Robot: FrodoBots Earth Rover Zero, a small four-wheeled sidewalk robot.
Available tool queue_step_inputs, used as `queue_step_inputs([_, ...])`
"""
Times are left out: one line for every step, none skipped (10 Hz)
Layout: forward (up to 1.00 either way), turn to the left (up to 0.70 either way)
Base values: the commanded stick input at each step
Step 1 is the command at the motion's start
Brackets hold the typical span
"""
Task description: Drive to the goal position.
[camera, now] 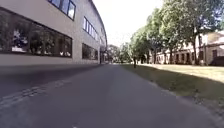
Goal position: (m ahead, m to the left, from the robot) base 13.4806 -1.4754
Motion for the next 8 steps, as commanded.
queue_step_inputs([0.85, 0.0])
queue_step_inputs([0.85, 0.0])
queue_step_inputs([0.85, 0.0])
queue_step_inputs([0.85, 0.0])
queue_step_inputs([0.85, 0.0])
queue_step_inputs([0.85, 0.0])
queue_step_inputs([0.85, 0.0])
queue_step_inputs([0.85, 0.0])
